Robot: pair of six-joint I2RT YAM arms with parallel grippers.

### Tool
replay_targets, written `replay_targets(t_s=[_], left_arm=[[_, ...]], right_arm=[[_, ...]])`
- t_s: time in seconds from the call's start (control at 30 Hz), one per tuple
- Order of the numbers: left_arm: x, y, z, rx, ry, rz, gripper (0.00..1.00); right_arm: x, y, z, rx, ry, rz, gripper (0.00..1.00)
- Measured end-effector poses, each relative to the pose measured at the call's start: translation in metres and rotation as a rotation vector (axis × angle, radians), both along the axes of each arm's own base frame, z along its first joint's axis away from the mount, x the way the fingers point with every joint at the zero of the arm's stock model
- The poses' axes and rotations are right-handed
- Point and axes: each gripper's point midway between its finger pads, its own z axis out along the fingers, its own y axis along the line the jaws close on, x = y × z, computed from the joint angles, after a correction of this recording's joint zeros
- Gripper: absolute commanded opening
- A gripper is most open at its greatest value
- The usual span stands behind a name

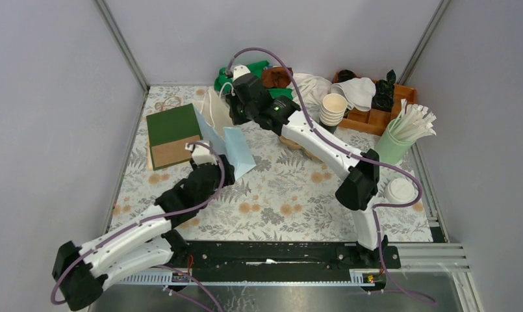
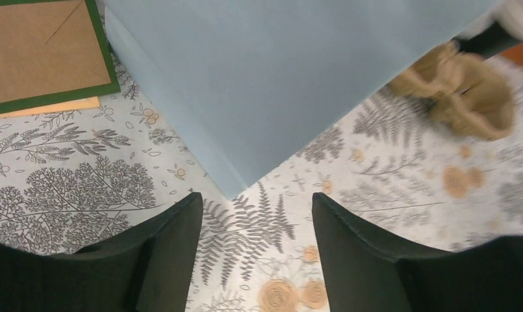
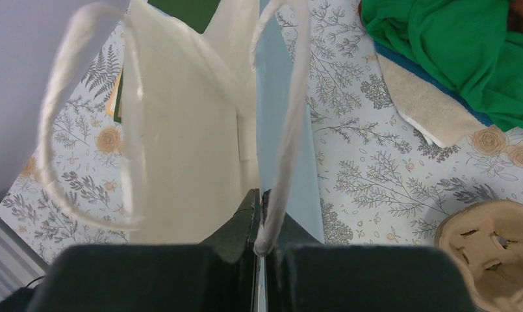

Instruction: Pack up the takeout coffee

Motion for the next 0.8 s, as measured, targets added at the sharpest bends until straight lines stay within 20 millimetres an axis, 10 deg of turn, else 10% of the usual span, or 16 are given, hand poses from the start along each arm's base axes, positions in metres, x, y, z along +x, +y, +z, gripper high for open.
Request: replay_targets(t_s=[0.17,0.47,0.8], left_arm=[[-0.009,0.006,0.057,-0.115,-0.050,0.015,0.98],[-0.012,0.016,0.148,-0.262,-0.070,0.113,0.99],[0.033,0.040,0.170,-0.221,-0.022,0.308,0.95]], right_arm=[[-0.003,0.000,-0.003,0.000,-0.007,0.000,0.00],[-0.007,-0.004,0.001,0.006,-0.031,-0.004,0.00],[-0.019,0.002,-0.001,0.017,-0.046,0.018,0.00]])
